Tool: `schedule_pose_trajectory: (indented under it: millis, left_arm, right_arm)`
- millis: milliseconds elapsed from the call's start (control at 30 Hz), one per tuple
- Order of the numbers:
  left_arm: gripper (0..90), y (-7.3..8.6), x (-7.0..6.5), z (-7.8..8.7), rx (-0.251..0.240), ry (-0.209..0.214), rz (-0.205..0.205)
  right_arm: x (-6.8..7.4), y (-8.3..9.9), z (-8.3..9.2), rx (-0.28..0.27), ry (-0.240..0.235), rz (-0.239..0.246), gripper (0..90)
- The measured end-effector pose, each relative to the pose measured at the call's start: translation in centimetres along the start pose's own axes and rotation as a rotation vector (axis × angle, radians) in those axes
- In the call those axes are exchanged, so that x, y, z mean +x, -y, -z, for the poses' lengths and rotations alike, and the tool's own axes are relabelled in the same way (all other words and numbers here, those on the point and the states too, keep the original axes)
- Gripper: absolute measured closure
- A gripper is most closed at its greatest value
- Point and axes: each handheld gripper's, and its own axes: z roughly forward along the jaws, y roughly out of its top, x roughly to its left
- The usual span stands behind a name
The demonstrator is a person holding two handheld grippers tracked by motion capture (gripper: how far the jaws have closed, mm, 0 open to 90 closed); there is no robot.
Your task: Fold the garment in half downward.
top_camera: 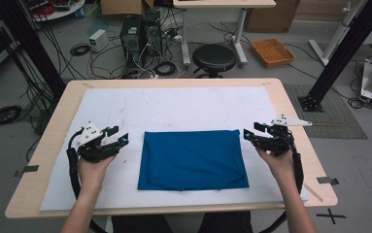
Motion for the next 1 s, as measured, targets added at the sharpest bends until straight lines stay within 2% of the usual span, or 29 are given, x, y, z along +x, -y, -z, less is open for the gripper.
schedule_pose_trajectory:
  millis: [33, 67, 133, 200, 267, 300, 333, 467, 600, 833, 1000]
  left_arm:
    - [48.5, 0.1, -0.1, 0.0, -0.019, 0.005, -0.001]
    - [47.8, 0.2, -0.2, 0.0, -0.042, 0.009, 0.02]
    - [45.7, 0.1, -0.4, -0.1, -0.052, 0.021, 0.052]
    - [43.3, -0.2, -0.7, -0.2, -0.042, 0.016, 0.055]
    - [40.5, -0.6, -1.1, -0.3, -0.019, -0.002, 0.034]
    - [36.0, -0.8, -1.2, -0.3, -0.014, -0.01, 0.036]
    - [33.6, -1.0, -1.4, -0.4, -0.008, -0.012, 0.047]
    - [30.7, -1.3, -1.5, -0.5, -0.001, 0.023, 0.089]
    - [30.0, -1.5, -1.8, -0.5, 0.008, 0.032, 0.061]
    - [30.0, -1.6, -1.6, -0.2, -0.012, 0.076, 0.079]
    - [30.0, -1.6, -1.5, -0.1, -0.014, 0.065, 0.076]
  right_arm:
    - [0.0, 0.0, 0.0, -0.002, 0.006, 0.0, 41.1]
    - [-0.1, 0.1, 0.0, -0.004, 0.004, 0.0, 41.1]
    - [-0.1, 0.1, 0.0, -0.005, 0.014, -0.002, 41.1]
    - [-0.1, 0.0, 0.1, -0.007, 0.011, -0.008, 41.1]
    - [0.0, 0.0, 0.2, -0.007, 0.015, -0.006, 41.0]
    - [0.0, 0.0, 0.2, -0.009, 0.014, 0.001, 41.0]
    - [0.0, 0.0, 0.2, -0.009, 0.013, 0.002, 40.9]
    - [0.0, -0.1, 0.4, -0.012, 0.011, -0.005, 40.2]
    - [-0.1, -0.1, 0.5, -0.014, 0.009, -0.009, 40.1]
    - [-0.3, -0.1, 0.4, -0.012, 0.002, -0.012, 39.9]
    - [-0.3, -0.2, 0.4, -0.013, 0.003, -0.012, 39.6]
